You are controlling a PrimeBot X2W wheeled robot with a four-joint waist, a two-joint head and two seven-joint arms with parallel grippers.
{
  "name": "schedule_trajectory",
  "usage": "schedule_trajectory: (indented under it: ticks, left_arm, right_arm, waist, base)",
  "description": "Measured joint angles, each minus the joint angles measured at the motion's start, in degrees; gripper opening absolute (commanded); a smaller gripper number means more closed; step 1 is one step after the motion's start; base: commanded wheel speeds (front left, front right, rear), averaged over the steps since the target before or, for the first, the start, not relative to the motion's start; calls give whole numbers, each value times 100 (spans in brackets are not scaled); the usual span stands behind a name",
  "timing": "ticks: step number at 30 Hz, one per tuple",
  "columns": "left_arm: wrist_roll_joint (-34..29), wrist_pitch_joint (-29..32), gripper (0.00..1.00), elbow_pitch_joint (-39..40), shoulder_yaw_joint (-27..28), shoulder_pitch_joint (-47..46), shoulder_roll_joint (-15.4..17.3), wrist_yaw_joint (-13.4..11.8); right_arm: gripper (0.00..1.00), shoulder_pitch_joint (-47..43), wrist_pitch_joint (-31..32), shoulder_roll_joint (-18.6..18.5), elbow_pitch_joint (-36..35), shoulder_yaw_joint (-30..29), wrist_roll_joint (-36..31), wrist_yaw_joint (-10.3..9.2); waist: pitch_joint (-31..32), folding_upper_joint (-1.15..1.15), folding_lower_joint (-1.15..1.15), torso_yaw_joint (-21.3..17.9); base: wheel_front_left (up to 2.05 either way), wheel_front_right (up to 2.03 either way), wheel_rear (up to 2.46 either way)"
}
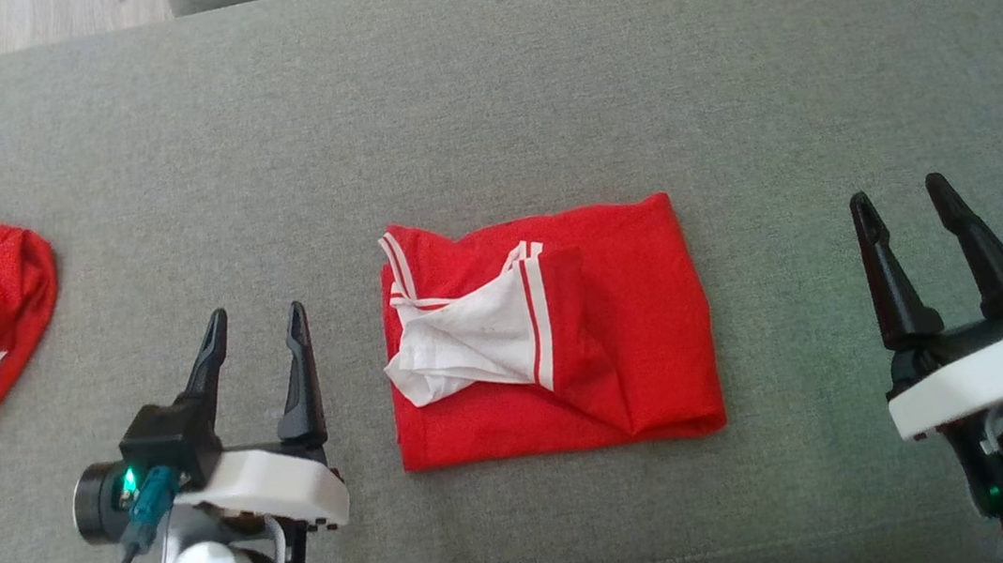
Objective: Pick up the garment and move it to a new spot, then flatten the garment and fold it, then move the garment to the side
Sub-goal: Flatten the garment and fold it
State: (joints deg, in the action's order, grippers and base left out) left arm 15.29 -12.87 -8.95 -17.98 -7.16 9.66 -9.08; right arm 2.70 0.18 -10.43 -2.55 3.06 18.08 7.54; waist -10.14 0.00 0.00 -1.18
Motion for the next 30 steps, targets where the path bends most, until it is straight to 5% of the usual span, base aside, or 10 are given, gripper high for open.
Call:
schedule_trajectory:
  ticks: [4,6,11,30]
  left_arm:
    - [1,0,100,-3,-10,-2,5,-8]
    - [1,0,100,-2,-21,-7,7,-8]
    - [1,-1,100,-3,-43,-29,8,-8]
    - [53,-92,100,-131,-167,-309,-100,5]
  right_arm:
    - [100,1,93,5,-29,-20,-7,0]
    - [0,10,93,10,23,-25,-11,0]
    - [0,110,93,8,413,165,-5,0]
    - [0,1980,-534,377,3410,2861,1047,0]
  waist:
    - [-41,0,0,5]
    - [-65,0,0,10]
    - [-131,0,0,55]
    - [-375,0,0,713]
  base:
    - [0,0,0]
    - [0,0,0]
    - [0,0,0]
    - [0,0,0]
